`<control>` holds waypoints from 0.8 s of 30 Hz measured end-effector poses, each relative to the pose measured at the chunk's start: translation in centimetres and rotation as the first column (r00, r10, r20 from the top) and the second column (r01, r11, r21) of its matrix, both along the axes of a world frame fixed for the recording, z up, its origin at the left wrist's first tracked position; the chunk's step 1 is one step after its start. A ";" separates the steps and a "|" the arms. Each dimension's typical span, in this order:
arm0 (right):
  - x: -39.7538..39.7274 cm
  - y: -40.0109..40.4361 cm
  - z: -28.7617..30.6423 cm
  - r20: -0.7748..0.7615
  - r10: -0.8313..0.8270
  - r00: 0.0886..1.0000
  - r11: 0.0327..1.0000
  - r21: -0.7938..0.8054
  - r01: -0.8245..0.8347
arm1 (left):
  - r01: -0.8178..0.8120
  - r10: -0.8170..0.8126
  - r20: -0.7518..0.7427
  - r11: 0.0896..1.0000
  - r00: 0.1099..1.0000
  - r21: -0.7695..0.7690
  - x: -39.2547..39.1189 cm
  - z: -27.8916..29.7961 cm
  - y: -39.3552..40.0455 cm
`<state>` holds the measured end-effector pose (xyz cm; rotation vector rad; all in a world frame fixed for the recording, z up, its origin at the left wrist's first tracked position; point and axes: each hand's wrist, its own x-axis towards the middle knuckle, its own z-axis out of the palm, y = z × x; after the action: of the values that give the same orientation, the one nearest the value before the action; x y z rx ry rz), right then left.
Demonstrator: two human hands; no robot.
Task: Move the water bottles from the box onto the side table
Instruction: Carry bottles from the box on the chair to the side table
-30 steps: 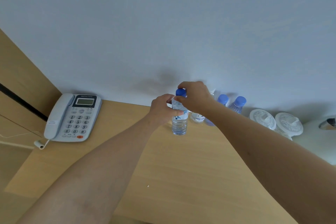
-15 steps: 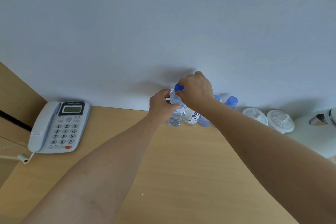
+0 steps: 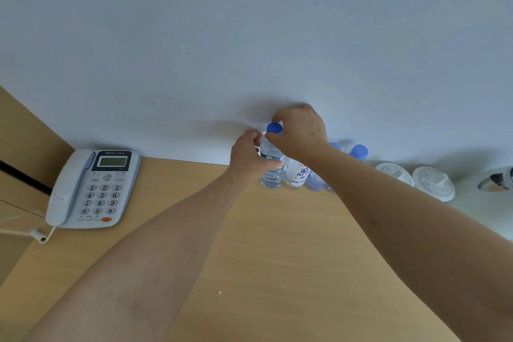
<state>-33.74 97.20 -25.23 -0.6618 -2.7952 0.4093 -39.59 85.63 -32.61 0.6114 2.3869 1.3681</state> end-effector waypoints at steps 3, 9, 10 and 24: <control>-0.7 -0.4 0.3 0.063 0.001 0.998 0.997 0.071 -0.005 | -0.015 0.015 -0.021 1.000 1.000 0.000 0.2 0.0 0.1; -0.4 0.4 0.5 0.051 0.038 0.998 0.998 0.052 -0.041 | 0.020 -0.021 0.041 0.999 0.999 0.040 -0.3 0.4 -0.3; -0.3 0.5 0.5 0.058 0.052 0.997 0.998 0.032 -0.054 | 0.021 -0.024 0.054 0.998 0.998 0.054 -0.3 0.5 -0.5; 0.6 1.1 0.7 0.136 -0.055 0.989 0.996 0.078 0.045 | -0.003 -0.006 0.096 0.995 0.995 0.099 -0.1 0.8 -0.1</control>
<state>-33.15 98.32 -24.58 -0.7687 -2.9001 0.2569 -39.67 85.54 -31.86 0.5593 2.2540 1.4880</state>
